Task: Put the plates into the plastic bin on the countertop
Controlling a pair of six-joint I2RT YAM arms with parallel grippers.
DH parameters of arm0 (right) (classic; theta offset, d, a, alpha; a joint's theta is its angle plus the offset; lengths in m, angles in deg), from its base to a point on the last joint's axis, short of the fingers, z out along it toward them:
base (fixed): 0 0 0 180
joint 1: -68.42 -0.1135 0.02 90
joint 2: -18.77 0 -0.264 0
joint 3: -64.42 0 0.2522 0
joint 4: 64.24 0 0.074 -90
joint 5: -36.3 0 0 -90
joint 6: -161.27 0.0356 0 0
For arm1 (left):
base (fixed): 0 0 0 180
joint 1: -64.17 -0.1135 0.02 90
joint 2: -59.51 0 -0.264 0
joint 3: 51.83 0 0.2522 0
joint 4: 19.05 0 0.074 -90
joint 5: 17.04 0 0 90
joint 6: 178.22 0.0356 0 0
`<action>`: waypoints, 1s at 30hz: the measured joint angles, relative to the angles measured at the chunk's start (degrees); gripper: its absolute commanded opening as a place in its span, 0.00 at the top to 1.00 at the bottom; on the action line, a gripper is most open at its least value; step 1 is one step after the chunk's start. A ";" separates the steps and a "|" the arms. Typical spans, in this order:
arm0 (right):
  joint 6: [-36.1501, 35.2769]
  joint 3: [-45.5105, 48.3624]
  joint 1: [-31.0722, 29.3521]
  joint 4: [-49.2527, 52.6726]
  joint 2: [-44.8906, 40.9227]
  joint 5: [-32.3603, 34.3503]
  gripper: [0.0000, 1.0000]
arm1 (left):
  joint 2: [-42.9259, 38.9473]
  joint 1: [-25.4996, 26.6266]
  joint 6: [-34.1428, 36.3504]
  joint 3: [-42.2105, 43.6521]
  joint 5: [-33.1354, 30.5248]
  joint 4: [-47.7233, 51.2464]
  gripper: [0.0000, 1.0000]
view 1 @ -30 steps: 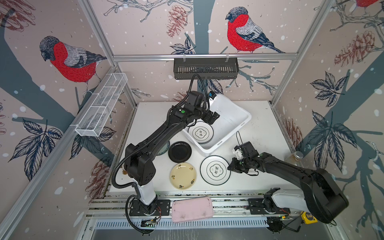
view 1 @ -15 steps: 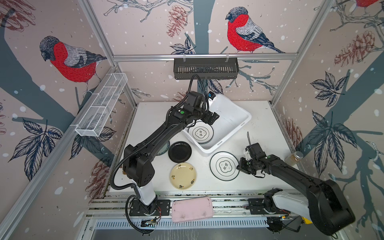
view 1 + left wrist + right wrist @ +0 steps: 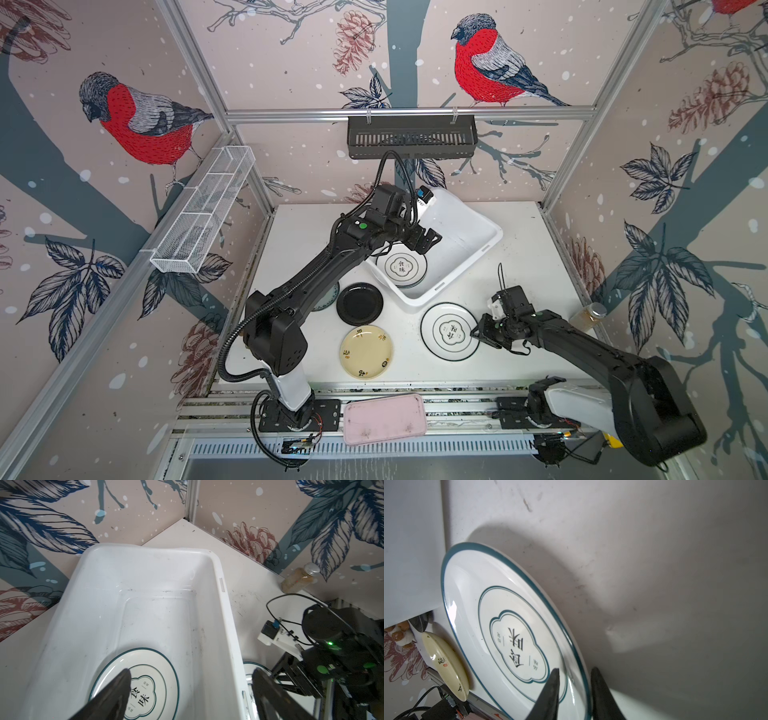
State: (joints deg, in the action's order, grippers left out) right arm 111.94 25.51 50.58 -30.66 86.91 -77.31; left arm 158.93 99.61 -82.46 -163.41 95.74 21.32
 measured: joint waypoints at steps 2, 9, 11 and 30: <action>-0.17 0.00 0.15 -0.92 0.70 -0.63 0.73 | -0.07 0.00 0.37 0.37 2.36 0.39 0.10; -0.44 0.22 1.01 -2.89 2.05 -2.08 0.81 | -0.24 0.00 0.68 0.85 4.48 1.07 0.10; -0.63 0.48 1.31 -3.30 2.12 -2.56 0.83 | -0.35 0.00 0.68 0.94 4.83 1.07 0.10; -1.86 3.45 3.76 -3.32 -3.52 -4.83 0.97 | -0.83 0.00 0.63 1.92 6.05 1.09 0.09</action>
State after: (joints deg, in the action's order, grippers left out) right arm 110.08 28.96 54.34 -33.99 83.39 -82.14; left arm 158.10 99.61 -81.82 -161.49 101.80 22.41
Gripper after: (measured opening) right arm 0.125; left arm 0.905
